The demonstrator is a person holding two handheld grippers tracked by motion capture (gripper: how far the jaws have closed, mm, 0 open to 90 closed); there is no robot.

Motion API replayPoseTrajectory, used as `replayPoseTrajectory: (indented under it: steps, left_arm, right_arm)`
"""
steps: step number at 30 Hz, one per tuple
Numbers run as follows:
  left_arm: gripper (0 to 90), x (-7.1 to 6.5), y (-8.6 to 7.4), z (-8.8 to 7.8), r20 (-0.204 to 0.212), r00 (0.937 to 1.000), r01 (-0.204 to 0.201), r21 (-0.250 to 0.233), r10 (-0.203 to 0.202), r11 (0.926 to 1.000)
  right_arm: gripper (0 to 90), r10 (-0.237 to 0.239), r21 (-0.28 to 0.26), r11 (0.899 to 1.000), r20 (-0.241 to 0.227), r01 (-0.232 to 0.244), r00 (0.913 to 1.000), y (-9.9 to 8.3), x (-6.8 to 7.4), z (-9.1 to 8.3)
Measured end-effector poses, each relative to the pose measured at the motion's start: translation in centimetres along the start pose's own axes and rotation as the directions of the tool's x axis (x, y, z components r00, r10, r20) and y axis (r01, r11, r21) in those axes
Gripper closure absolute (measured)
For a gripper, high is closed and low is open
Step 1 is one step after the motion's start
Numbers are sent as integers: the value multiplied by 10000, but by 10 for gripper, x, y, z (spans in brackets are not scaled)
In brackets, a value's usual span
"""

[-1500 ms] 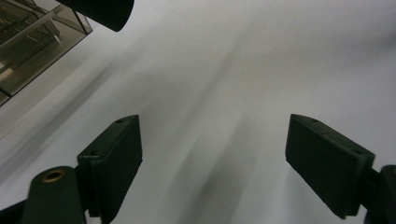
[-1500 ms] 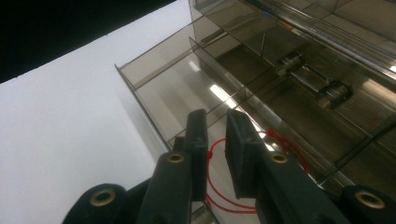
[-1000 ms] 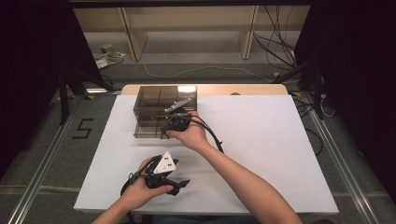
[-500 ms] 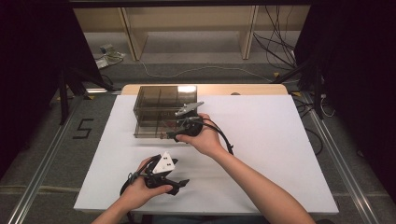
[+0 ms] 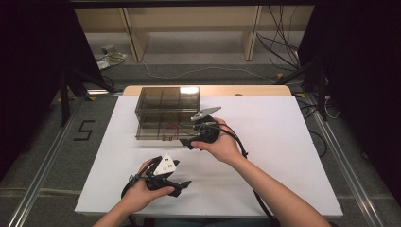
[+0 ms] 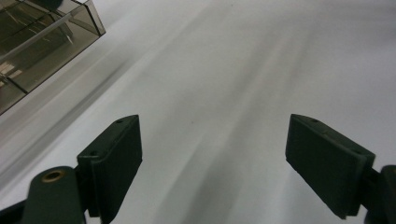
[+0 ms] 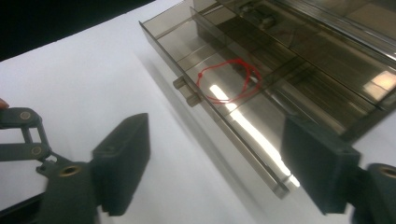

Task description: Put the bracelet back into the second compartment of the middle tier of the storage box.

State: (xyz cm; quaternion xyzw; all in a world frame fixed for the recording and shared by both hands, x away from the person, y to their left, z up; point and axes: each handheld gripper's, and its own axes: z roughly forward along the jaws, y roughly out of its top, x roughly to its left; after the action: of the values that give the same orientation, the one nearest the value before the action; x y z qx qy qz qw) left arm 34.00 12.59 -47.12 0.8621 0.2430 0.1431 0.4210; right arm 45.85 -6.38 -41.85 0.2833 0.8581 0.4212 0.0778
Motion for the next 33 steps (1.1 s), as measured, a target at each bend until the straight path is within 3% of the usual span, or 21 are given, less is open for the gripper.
replayPoseTrajectory:
  steps: [19,33]
  left_arm:
    - [186,2,0,-1,-80,9999,121,-112,-122,9999]
    - [187,5,0,-4,-290,9990,346,-279,-354,9990]
  right_arm:
    - [168,449,-207,9988,430,-441,9981,-41,-14,-43]
    - [169,727,-643,9956,822,-675,9940,-92,-24,-89]
